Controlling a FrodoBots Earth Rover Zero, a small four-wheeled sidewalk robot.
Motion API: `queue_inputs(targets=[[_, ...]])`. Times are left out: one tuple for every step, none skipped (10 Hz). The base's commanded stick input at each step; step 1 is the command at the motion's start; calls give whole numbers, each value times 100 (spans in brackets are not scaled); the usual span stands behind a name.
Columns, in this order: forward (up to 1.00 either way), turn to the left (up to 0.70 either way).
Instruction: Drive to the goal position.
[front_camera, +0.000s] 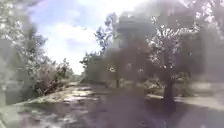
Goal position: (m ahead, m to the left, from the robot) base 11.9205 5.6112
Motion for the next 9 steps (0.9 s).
queue_inputs(targets=[[70, 0], [70, 0], [70, 0], [70, 0], [70, 0], [70, 0], [70, 0], [70, 0], [70, 0]])
